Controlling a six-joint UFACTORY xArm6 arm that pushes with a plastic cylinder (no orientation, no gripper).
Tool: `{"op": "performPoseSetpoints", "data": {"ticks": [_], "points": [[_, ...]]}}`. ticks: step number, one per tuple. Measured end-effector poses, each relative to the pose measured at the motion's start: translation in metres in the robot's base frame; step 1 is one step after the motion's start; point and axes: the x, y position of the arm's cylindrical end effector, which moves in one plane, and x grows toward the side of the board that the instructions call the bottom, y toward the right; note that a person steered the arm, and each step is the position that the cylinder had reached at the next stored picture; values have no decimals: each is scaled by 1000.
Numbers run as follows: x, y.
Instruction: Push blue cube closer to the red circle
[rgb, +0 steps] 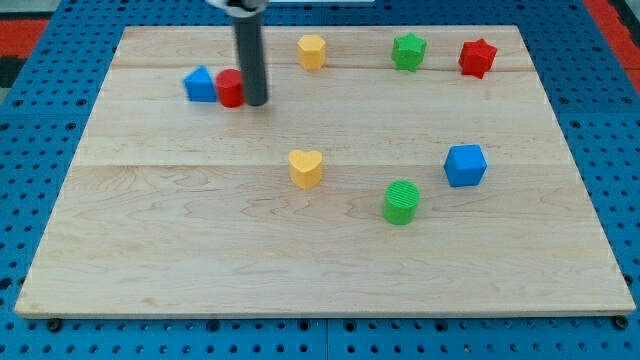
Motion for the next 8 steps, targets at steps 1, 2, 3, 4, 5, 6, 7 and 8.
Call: {"op": "performPoseSetpoints", "data": {"ticks": [1,2,3,4,5,6,7,8], "points": [[-9,-29],[3,87],[10,216],[57,305],[91,395],[140,397],[143,348],[129,286]]}}
